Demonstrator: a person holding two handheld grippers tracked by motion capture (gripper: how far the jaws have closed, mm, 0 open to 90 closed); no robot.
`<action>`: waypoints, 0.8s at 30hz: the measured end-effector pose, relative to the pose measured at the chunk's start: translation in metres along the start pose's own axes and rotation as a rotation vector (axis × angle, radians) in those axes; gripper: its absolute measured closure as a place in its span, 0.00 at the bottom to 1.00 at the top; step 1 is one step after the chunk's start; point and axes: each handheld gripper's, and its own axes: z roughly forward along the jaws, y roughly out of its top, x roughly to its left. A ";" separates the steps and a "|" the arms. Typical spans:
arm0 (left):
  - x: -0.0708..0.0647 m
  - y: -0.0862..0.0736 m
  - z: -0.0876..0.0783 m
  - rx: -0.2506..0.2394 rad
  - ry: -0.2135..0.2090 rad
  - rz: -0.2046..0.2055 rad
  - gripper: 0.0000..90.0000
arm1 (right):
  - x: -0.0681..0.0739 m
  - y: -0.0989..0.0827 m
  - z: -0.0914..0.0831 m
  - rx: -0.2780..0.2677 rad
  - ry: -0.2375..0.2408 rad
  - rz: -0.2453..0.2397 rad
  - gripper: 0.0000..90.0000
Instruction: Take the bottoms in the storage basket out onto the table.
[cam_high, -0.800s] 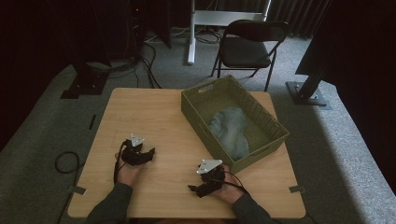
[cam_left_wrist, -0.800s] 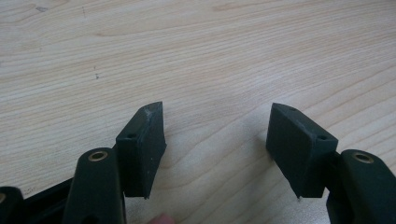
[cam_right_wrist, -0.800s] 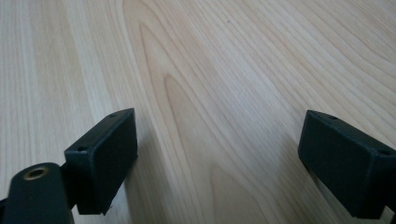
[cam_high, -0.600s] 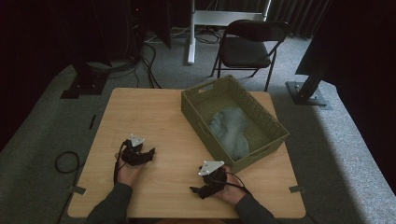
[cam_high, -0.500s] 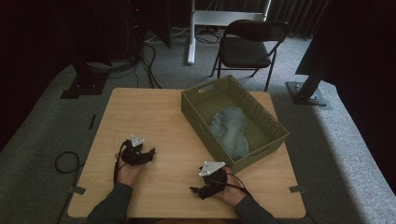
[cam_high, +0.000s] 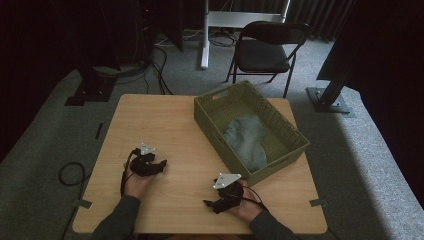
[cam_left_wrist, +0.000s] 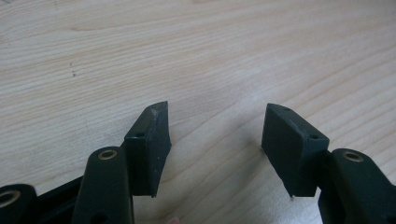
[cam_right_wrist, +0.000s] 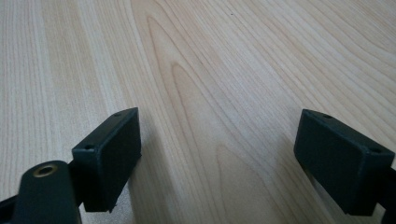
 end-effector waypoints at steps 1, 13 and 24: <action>-0.001 0.001 0.000 0.010 -0.008 0.008 0.47 | 0.000 0.000 0.000 0.000 0.000 0.000 0.17; -0.009 0.022 -0.010 -0.007 -0.086 0.066 0.48 | 0.000 0.000 0.000 0.000 0.000 -0.001 0.17; -0.025 0.052 -0.023 -0.056 -0.123 0.148 0.50 | 0.000 0.000 0.000 0.000 0.000 0.000 0.17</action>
